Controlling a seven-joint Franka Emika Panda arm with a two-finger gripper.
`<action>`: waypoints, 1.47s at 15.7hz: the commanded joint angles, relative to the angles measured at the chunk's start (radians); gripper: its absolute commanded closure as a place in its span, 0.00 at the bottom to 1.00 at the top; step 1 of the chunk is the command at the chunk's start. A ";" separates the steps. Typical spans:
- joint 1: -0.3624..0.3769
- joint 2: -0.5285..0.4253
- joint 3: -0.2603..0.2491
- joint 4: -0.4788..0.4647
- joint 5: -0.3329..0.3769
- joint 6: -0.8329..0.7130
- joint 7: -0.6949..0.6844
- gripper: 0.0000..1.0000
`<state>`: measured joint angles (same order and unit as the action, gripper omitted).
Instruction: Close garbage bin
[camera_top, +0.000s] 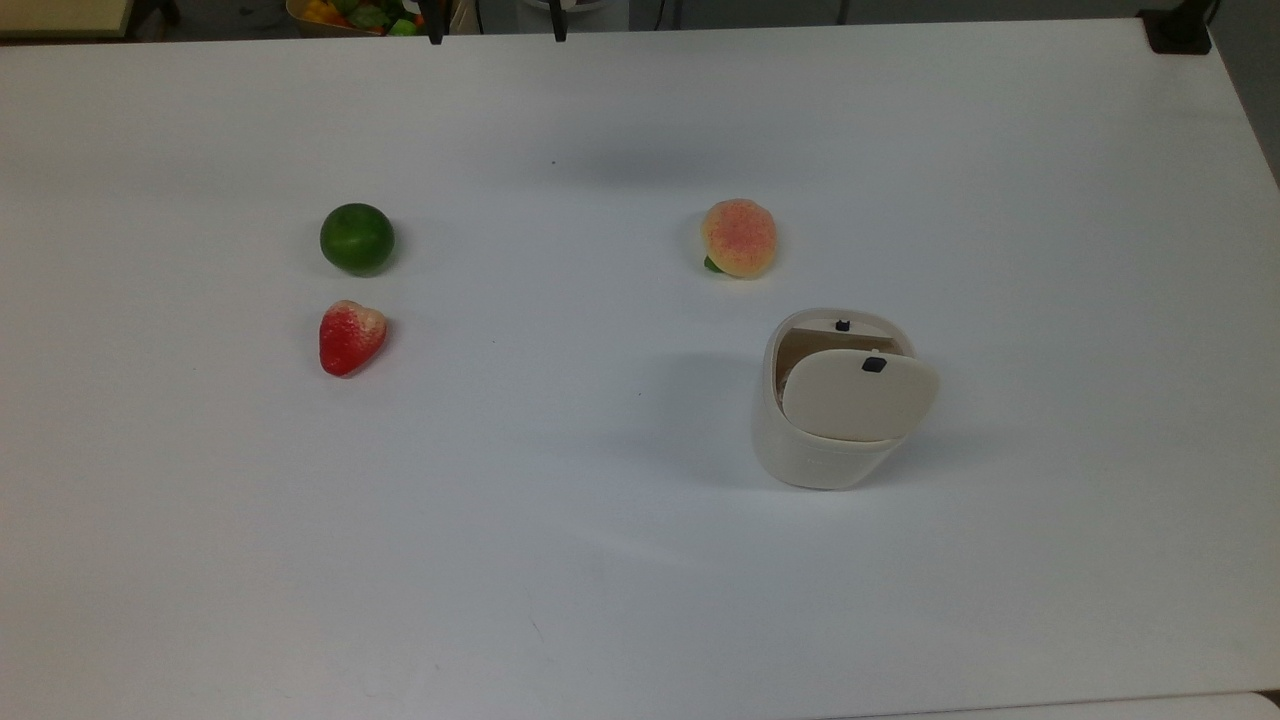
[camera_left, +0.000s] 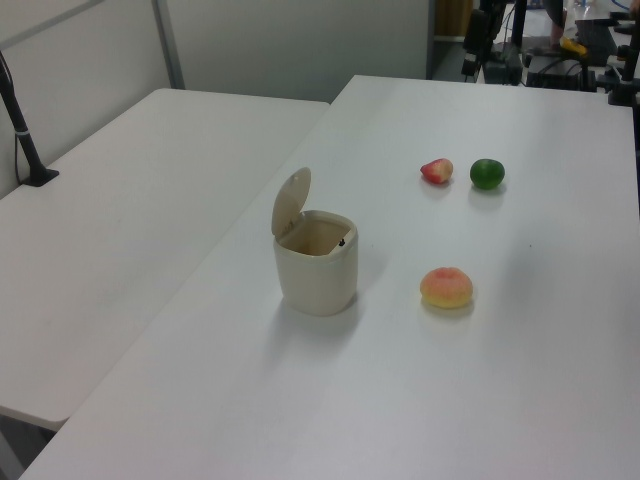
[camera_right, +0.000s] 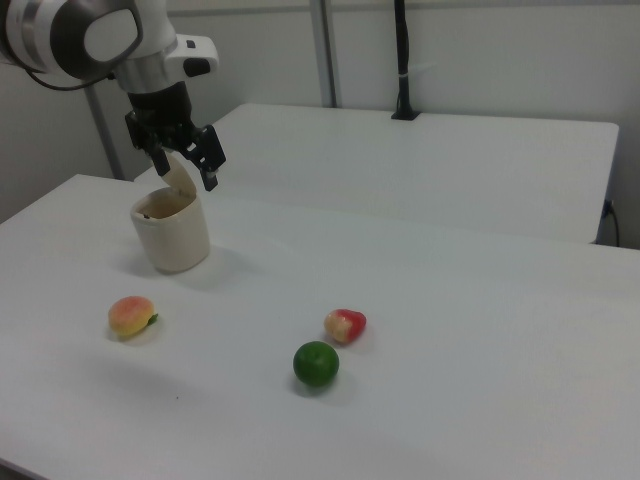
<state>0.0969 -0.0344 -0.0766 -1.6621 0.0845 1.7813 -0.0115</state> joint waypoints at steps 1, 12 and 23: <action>0.009 -0.015 -0.002 -0.021 0.004 0.018 -0.013 0.00; 0.007 -0.015 -0.002 -0.021 0.015 0.016 -0.022 0.00; 0.014 0.001 0.012 -0.021 0.024 0.023 -0.018 0.80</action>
<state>0.0998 -0.0310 -0.0690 -1.6627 0.0855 1.7813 -0.0205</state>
